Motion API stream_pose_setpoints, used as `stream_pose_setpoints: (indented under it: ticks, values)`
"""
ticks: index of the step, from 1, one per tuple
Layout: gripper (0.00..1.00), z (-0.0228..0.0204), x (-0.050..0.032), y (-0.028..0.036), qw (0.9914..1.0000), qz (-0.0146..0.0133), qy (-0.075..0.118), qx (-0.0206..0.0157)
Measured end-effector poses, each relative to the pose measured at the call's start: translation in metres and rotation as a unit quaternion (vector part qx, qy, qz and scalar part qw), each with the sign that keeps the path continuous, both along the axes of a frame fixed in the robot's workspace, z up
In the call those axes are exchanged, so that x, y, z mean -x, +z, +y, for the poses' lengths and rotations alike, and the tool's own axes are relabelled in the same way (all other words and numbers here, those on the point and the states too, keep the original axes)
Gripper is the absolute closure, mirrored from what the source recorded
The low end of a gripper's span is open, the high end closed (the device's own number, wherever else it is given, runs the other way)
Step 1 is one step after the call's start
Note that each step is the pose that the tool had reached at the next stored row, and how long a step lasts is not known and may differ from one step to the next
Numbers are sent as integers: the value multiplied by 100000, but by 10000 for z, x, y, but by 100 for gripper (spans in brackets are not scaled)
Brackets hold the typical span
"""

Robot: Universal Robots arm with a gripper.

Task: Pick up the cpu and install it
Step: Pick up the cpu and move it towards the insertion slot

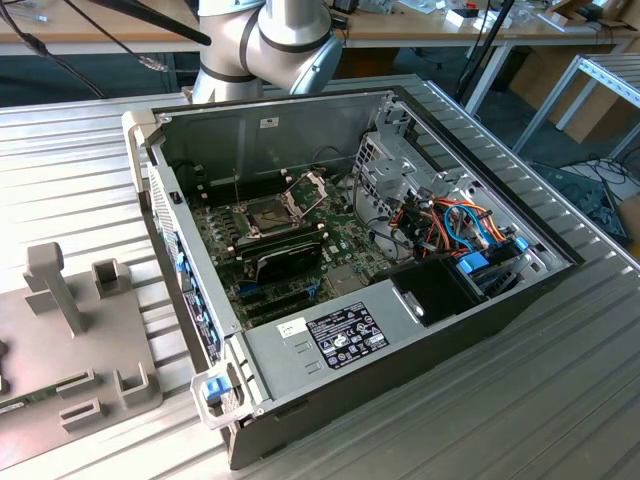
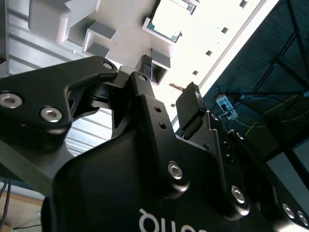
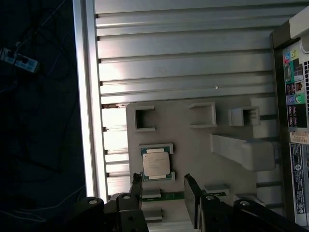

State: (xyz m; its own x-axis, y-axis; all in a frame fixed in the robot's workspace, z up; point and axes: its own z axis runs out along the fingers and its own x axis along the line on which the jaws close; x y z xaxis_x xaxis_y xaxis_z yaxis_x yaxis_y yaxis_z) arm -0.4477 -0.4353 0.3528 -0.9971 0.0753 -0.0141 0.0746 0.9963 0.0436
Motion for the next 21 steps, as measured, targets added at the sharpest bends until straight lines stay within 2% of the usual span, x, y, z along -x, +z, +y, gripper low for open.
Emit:
stream_pose_setpoints:
  ticks: [21]
  values:
    - [52,0,1,-56,100000,2,3,75]
